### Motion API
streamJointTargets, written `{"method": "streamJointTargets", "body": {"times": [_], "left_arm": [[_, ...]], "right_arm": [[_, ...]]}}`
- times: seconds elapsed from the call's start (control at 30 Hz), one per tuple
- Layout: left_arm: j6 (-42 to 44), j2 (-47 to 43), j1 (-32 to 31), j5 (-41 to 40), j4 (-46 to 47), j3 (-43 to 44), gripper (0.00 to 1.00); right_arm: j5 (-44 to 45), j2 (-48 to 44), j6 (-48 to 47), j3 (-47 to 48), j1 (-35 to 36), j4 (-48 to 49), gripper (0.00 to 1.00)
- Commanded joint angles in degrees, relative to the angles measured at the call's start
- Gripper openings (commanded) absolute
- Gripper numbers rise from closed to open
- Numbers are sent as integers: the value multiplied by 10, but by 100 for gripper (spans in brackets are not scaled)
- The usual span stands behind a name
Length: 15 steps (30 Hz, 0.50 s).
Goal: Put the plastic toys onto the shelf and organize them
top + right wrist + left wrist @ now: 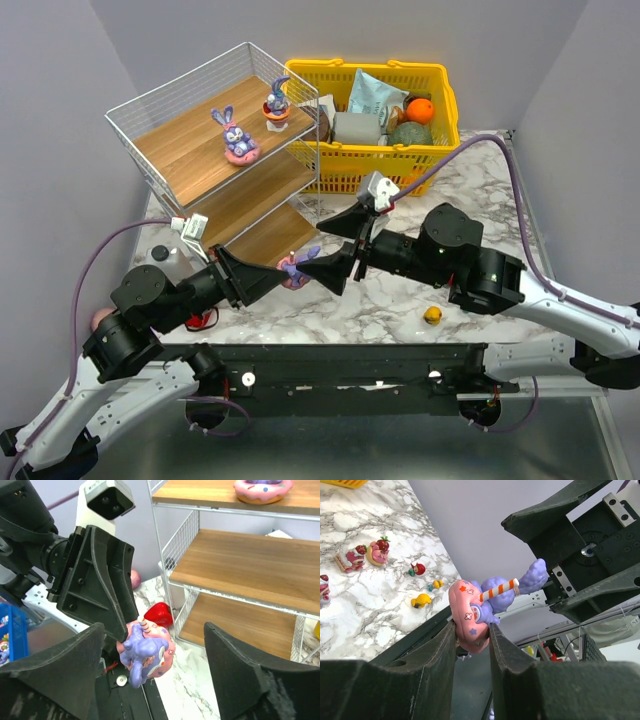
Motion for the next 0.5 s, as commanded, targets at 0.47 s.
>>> {"method": "streamJointTargets", "body": {"times": [0.47], "left_arm": [[-63,-18,3,130,29,69,0]], "right_arm": [[-301,-40,-228,-43,3,96,100]]}}
